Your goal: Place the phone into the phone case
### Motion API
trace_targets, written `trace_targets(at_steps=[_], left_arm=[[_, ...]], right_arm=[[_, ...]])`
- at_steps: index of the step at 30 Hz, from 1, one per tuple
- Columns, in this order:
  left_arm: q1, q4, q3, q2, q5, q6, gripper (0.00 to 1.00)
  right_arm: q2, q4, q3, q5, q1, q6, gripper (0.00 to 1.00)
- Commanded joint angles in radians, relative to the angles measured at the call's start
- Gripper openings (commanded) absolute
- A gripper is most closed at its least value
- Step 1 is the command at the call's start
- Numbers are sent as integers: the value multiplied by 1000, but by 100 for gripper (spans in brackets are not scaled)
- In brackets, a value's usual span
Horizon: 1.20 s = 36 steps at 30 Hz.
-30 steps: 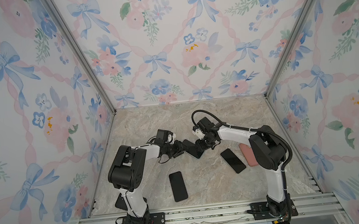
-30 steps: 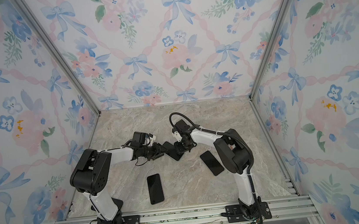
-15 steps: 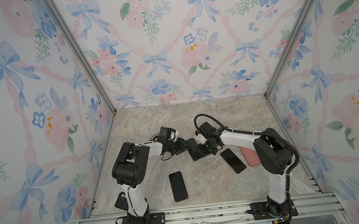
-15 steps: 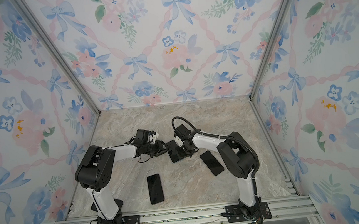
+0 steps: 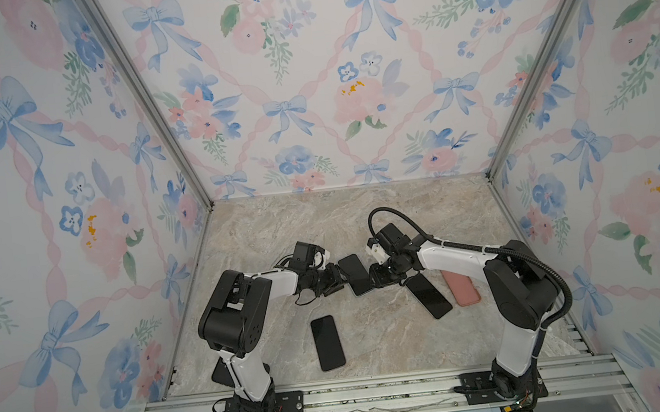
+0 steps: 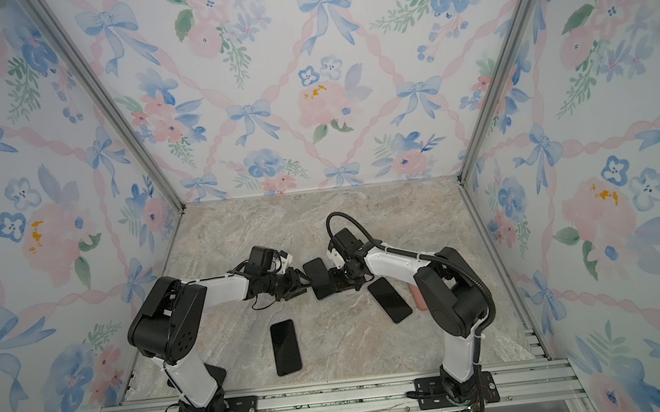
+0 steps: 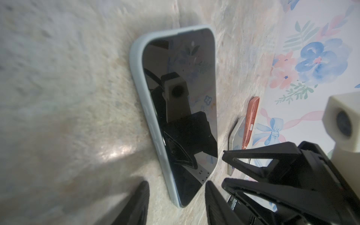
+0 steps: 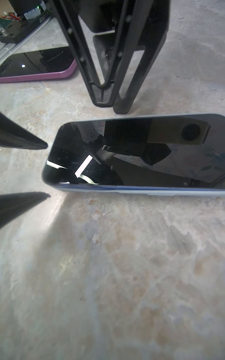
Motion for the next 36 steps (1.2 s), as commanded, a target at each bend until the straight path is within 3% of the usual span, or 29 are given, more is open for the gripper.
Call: trace_targets(at_steps=[1, 7, 36], left_arm=[[-19, -45, -8, 13, 10, -14, 44], [-22, -47, -10, 32, 9, -10, 36], [-25, -47, 10, 74, 23, 7, 26]], right_arm=[[8, 21, -13, -39, -16, -3, 35], [29, 24, -12, -45, -24, -11, 31], [62, 8, -31, -33, 5, -37, 23]])
